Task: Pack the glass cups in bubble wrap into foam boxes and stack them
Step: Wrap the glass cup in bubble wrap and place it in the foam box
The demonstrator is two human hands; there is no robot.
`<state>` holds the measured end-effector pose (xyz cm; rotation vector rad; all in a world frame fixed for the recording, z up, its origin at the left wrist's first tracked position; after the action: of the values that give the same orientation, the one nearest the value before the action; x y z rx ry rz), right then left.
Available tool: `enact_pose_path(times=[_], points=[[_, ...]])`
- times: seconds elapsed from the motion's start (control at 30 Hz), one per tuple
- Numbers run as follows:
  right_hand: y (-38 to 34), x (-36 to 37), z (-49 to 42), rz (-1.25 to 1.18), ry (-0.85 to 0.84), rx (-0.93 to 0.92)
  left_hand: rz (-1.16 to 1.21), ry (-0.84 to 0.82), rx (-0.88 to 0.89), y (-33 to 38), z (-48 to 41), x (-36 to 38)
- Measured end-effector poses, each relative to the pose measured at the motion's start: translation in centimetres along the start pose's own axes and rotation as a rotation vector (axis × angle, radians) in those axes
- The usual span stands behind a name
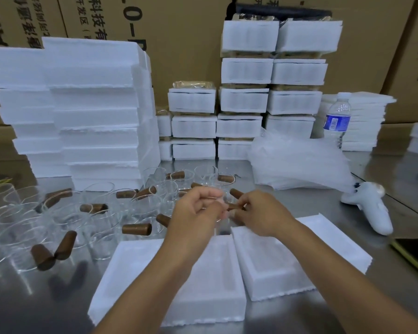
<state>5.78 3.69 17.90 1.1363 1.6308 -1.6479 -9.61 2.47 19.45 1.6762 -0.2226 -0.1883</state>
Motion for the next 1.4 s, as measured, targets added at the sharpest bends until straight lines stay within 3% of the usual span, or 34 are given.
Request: enact_pose_path(times=[0.17,0.27,0.4,0.6,0.73,0.83,0.9,1.07,1.27,1.4], points=[[0.0,-3.4,1.1,-0.047,0.226,-0.009,0.126,0.176,0.069,0.4,0.4,-2.2],[-0.7,-5.6,2.0,-0.298,0.342,-0.133,0.224,0.231,0.034,0.3,0.5,-2.9],[-2.7,-5.7,3.0,-0.632,0.143,-0.343,0.426,0.116,-0.029,0.2,-0.1,-2.9],[-3.5,-3.7,3.2,-0.623,-0.063,-0.419,0.626,-0.154,-0.084,0.8,-0.2,-1.2],[-3.0,-3.8,3.1,-0.608,-0.043,-0.408,0.667,-0.101,-0.096,0.6,-0.2,-1.4],[-1.8,-5.7,2.2,-0.668,0.145,-0.349,0.736,-0.082,-0.090,1.0,-0.1,-1.4],[-0.6,-7.1,1.0,-0.551,0.278,-0.294,0.754,-0.085,-0.086,1.1,0.0,-1.4],[2.7,-10.0,-3.5,0.036,0.481,-0.112,0.786,-0.080,-0.110,1.3,0.2,-1.2],[8.4,-10.8,-5.9,0.333,0.441,0.234,0.830,-0.104,-0.079,1.4,0.3,-1.1],[9.6,-10.3,-5.9,0.421,0.449,0.237,0.844,-0.124,-0.065,1.4,0.2,-1.1]])
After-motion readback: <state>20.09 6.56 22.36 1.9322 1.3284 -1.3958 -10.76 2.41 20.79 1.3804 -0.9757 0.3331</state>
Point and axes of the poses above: each hand's wrist, its own z-axis away from the middle knuckle, its own x-axis out of the palm, y = z × x, the point moved 7 cm from there along -z, towards the middle knuckle, and after that the axes turned 3 degrees about -x, right-handed, at the moved point
